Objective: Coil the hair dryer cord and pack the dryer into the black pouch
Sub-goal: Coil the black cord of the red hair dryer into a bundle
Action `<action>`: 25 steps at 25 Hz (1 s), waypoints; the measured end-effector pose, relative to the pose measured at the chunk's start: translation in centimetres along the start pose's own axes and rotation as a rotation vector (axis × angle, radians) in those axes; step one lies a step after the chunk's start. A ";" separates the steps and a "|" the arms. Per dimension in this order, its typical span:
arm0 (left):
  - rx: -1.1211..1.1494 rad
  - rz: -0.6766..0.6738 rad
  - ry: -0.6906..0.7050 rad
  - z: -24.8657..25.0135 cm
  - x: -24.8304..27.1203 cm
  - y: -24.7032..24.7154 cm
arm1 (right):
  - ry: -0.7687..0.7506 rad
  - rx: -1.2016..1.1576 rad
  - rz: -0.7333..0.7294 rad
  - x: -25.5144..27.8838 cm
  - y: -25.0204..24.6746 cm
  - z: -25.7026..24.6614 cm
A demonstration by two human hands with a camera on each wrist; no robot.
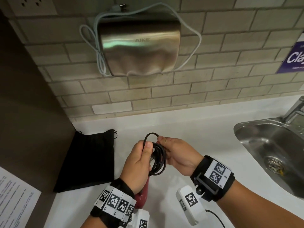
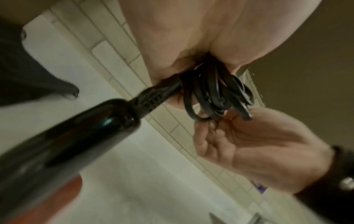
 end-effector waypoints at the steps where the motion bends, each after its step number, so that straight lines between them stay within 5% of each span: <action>1: -0.033 -0.024 0.011 -0.1 0.1 0.0 | 0.022 -0.024 -0.009 -0.1 0.3 0.3; 4: -0.070 -0.046 0.015 -0.4 0.3 0.2 | 0.025 -0.077 -0.026 -0.5 0.9 1.0; 9: -0.072 0.084 -0.022 -1.8 -0.5 -0.7 | -0.057 0.172 -0.046 0.3 1.2 1.0; 13: -0.023 0.210 -0.129 -2.0 -1.1 -1.5 | -0.750 0.941 0.203 3.2 1.4 0.4; 15: 0.058 0.219 -0.178 -1.8 -1.0 -1.4 | -0.914 1.198 0.200 3.8 1.5 0.8; 19: 0.124 0.220 -0.188 -1.3 -0.7 -1.2 | -0.913 1.249 0.300 3.0 1.4 1.1; 25: 0.024 0.166 -0.104 -1.1 -0.5 -1.6 | -0.739 1.073 0.141 2.5 1.0 0.2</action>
Point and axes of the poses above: each hand's wrist, its own x-axis away from the middle knuckle, its own y-axis out of the palm, z = x × y, the point moved 2 cm from there along -x, towards the middle knuckle, and after that the axes turned 10 degrees about y, right-handed, at the moved point
